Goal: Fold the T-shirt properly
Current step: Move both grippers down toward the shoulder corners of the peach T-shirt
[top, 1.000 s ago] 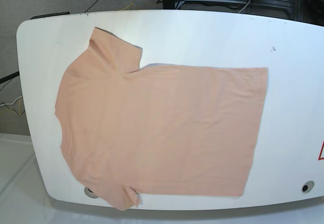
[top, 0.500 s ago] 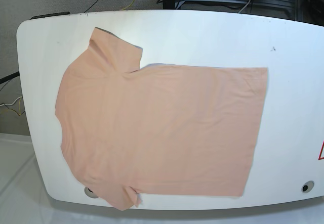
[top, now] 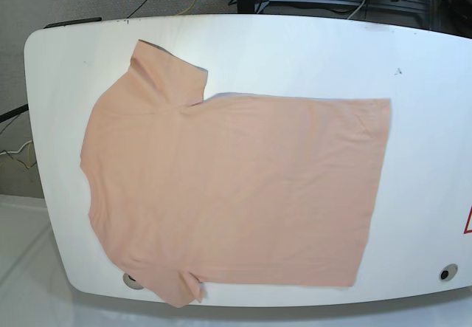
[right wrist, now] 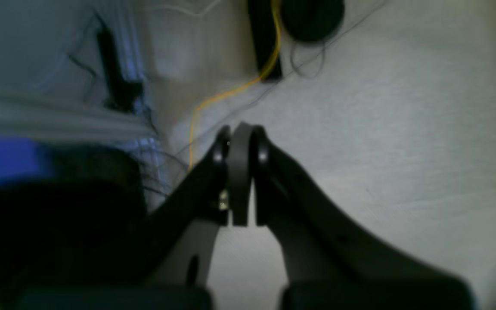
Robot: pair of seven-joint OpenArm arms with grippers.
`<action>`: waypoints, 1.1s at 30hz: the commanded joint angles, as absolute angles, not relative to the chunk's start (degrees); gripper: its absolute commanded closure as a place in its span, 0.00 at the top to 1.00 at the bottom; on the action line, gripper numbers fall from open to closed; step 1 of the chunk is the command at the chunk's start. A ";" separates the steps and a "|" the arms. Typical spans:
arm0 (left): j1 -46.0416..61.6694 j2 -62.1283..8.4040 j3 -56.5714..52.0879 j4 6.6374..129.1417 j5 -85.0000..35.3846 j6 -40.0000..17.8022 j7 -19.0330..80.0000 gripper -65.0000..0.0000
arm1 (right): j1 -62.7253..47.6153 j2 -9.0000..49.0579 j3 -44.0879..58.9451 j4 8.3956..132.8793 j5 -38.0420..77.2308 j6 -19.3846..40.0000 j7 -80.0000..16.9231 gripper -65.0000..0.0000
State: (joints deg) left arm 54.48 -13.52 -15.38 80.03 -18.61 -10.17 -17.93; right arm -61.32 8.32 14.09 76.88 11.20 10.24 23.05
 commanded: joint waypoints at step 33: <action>63.31 -15.25 -19.81 114.78 -15.67 -8.51 -16.76 0.03 | -63.52 8.86 20.74 113.46 17.97 11.12 12.68 0.00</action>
